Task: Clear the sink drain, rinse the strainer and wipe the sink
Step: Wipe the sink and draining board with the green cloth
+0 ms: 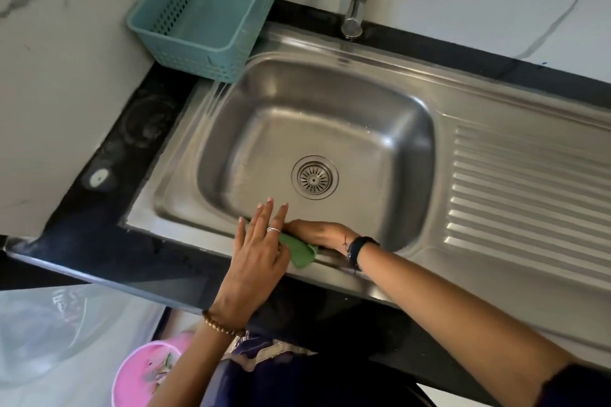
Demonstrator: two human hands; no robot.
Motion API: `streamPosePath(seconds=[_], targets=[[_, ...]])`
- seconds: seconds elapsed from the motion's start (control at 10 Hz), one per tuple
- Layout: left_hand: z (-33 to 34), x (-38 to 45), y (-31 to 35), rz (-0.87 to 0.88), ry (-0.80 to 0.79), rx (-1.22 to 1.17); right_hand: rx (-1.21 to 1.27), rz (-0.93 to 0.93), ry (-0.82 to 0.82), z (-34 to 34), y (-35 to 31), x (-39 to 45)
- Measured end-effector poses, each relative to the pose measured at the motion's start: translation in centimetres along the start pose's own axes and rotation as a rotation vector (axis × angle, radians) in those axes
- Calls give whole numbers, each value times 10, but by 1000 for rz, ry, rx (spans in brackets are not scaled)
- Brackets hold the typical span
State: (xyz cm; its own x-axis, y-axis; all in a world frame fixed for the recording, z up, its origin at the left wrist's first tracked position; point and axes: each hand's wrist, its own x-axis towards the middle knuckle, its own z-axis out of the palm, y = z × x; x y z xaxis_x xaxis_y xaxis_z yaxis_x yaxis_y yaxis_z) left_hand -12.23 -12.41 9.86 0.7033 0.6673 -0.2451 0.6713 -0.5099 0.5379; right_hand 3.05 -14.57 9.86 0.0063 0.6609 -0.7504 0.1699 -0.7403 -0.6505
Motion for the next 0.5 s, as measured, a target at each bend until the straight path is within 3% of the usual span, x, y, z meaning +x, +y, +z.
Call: streamPosePath(seconds=[0.1,0.3,0.4,0.5], targets=[[16,7,22,28,-36,53,-479,44,-140,-20,26,-15],[52,17,65,96,-153,199,-781,279,39,-96,74,-50],[57,21,74,60,-143,207,-908,248,-66,-87,66,-37],[54,24,75,14,-131,196,-597,251,-182,-69,58,-21]])
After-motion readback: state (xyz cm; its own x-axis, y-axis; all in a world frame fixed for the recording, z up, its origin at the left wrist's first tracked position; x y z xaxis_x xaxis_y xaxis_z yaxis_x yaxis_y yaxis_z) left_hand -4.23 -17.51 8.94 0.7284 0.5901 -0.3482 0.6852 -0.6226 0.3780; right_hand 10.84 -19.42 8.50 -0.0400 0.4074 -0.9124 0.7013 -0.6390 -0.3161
